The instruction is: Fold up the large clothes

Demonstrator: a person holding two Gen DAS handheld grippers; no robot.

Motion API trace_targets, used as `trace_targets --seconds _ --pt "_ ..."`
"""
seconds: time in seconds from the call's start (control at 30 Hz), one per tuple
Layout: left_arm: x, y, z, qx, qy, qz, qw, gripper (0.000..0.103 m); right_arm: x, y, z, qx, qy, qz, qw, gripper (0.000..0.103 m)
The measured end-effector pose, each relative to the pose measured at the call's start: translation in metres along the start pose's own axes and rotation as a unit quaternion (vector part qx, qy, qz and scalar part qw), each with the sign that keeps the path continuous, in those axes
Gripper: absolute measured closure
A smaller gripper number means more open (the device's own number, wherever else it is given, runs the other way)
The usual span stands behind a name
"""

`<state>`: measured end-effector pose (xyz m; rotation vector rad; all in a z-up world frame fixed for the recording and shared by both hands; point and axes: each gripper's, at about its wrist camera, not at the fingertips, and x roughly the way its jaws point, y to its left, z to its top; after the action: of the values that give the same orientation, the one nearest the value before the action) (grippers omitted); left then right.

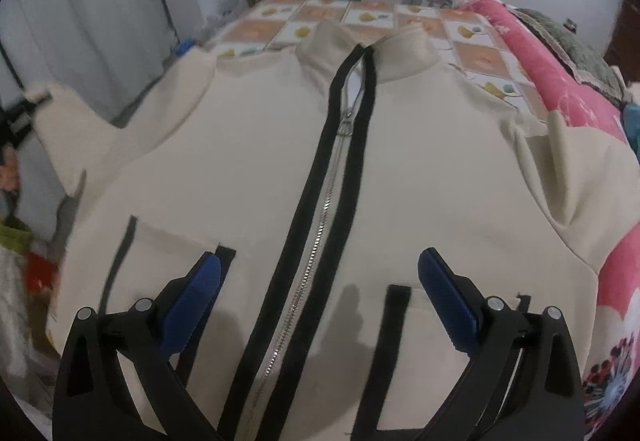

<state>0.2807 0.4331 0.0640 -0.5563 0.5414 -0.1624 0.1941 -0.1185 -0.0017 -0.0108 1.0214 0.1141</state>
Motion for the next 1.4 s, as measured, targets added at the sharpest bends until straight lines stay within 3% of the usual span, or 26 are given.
trace_targets --seconds 0.07,0.13,0.2,0.3,0.37,0.4,0.47,0.53,0.63,0.77,0.83,0.9,0.97,1.07,1.23,1.4 --pt "-0.012 -0.07 0.01 0.073 -0.012 -0.036 0.9966 0.086 -0.01 -0.01 -0.003 0.016 -0.018 0.005 1.0 0.007" --pt "-0.019 -0.146 0.006 0.136 -0.01 -0.082 0.9873 0.086 -0.017 -0.019 -0.004 0.026 -0.03 0.011 0.999 0.007" --pt "-0.009 -0.206 -0.014 0.173 0.021 -0.115 0.978 0.086 -0.025 -0.028 -0.007 0.033 -0.044 0.013 0.998 0.007" --pt "0.029 -0.269 -0.073 0.217 0.107 -0.119 0.963 0.082 -0.037 -0.047 -0.019 0.042 -0.068 0.006 0.997 0.007" --pt "0.055 -0.29 -0.121 0.237 0.173 -0.128 0.9474 0.06 -0.04 -0.06 -0.026 0.051 -0.074 0.005 0.996 0.007" --pt "0.064 -0.294 -0.163 0.248 0.222 -0.124 0.9347 0.056 -0.041 -0.071 -0.032 0.06 -0.075 0.009 0.995 0.007" --pt "0.083 -0.293 -0.213 0.256 0.297 -0.107 0.9135 0.054 -0.04 -0.086 -0.04 0.074 -0.071 0.018 0.995 0.007" --pt "0.078 -0.284 -0.243 0.251 0.336 -0.096 0.903 0.053 -0.041 -0.102 -0.048 0.085 -0.065 0.031 0.994 0.007" --pt "0.058 -0.266 -0.242 0.219 0.313 -0.102 0.9187 0.032 -0.047 -0.12 -0.057 0.098 -0.07 0.058 0.991 0.007" --pt "0.01 -0.27 -0.236 0.197 0.262 -0.118 0.9374 0.032 -0.062 -0.133 -0.063 0.113 -0.076 0.109 0.985 0.007" --pt "-0.012 -0.262 -0.237 0.179 0.236 -0.091 0.9506 0.032 -0.068 -0.135 -0.062 0.125 -0.063 0.15 0.979 0.007" --pt "-0.026 -0.255 -0.238 0.191 0.207 -0.041 0.9586 0.032 -0.069 -0.131 -0.056 0.126 -0.039 0.187 0.974 0.007" --pt "-0.027 -0.248 -0.241 0.209 0.18 0.034 0.9606 0.034 -0.063 -0.124 -0.045 0.135 -0.013 0.241 0.961 0.007" --pt "-0.019 -0.232 -0.247 0.225 0.155 0.122 0.9541 0.044 -0.038 -0.109 -0.024 0.151 0.024 0.32 0.935 0.007" --pt "-0.008 -0.197 -0.247 0.22 0.144 0.206 0.9423 0.059 0.028 -0.062 0.011 0.164 0.102 0.362 0.912 0.021" --pt "0.0 -0.173 -0.238 0.171 0.139 0.21 0.9524 0.068 0.076 -0.03 0.03 0.161 0.141 0.304 0.929 0.037"
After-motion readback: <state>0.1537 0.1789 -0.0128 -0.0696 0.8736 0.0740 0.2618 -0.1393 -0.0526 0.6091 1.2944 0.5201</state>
